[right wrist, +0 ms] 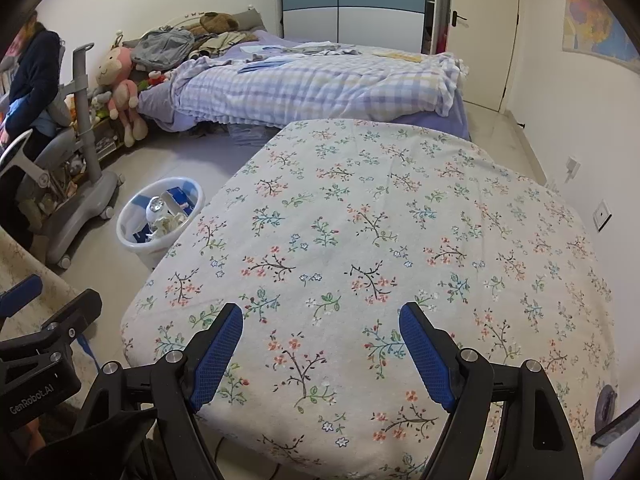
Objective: Collect trash
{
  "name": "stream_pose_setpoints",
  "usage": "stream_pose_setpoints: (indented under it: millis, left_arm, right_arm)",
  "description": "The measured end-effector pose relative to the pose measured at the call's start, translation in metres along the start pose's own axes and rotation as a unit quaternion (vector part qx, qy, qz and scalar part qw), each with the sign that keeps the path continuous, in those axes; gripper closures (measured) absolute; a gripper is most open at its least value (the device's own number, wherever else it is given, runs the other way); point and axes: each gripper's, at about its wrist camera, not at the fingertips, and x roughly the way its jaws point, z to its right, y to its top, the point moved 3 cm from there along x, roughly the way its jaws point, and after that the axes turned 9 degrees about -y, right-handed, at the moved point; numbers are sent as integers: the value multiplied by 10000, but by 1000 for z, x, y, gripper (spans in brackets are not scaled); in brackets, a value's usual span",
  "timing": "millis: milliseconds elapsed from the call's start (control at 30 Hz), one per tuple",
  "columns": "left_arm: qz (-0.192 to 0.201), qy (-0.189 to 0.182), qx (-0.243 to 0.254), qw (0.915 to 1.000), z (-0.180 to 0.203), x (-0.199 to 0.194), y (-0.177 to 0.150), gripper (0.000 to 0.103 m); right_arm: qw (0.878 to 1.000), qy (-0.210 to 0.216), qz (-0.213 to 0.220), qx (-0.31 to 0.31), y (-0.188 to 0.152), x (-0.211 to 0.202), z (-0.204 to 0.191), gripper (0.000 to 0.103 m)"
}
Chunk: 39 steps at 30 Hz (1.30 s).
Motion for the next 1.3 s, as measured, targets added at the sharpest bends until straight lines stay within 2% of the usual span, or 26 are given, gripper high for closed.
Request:
stream_pose_setpoints:
  millis: [1300]
  left_arm:
    - [-42,-47,-27,10000,1,1,-1,6]
  right_arm:
    - [10000,29,-29,59,-2,1,-2,21]
